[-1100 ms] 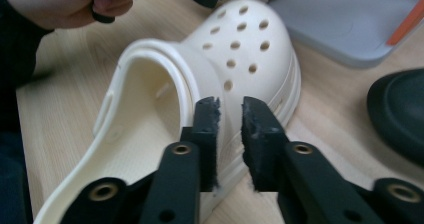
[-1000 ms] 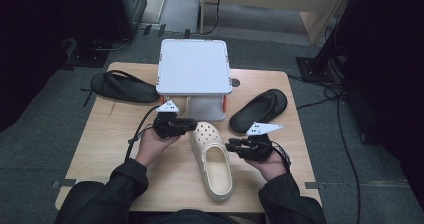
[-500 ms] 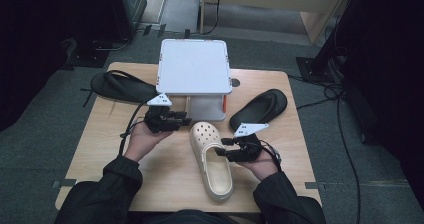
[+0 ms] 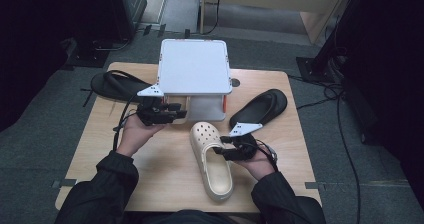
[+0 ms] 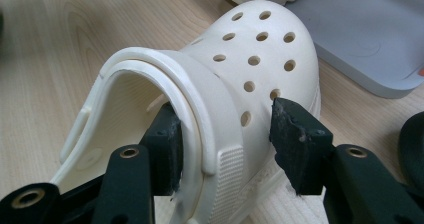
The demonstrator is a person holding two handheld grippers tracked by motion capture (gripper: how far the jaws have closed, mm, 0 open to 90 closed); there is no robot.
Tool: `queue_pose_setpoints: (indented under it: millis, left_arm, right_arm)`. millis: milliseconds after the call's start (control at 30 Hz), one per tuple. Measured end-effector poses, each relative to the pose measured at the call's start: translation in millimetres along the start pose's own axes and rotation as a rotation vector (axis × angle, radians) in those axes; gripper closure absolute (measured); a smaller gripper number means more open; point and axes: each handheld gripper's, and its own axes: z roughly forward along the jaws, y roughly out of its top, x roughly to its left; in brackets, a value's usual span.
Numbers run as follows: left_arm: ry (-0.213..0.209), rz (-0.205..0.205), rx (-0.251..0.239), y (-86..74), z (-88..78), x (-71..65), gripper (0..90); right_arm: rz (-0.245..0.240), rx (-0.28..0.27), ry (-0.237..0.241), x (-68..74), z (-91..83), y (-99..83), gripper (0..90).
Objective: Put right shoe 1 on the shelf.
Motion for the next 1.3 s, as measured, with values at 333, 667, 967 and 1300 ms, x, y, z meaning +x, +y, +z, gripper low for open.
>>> queue_pose_setpoints:
  millis: [333,667,967,1300]
  left_arm:
    - [0.007,0.001,-0.021,19.3,-14.8,11.3,54.3]
    - [0.036,0.004,-0.052,46.8,-17.8,27.4,54.4]
    - [0.069,-0.022,-0.056,53.9,-14.7,49.7,58.9]
    - [0.079,-0.026,-0.041,46.0,-9.7,55.6,66.0]
  right_arm:
    - [-0.031,-0.004,-0.043,4.2,4.1,1.8,50.2]
    - [-0.025,-0.014,-0.066,7.1,2.6,3.3,56.4]
    - [-0.04,-0.027,-0.095,10.9,2.1,4.8,63.1]
    - [-0.119,-0.019,-0.163,20.5,1.9,10.8,72.8]
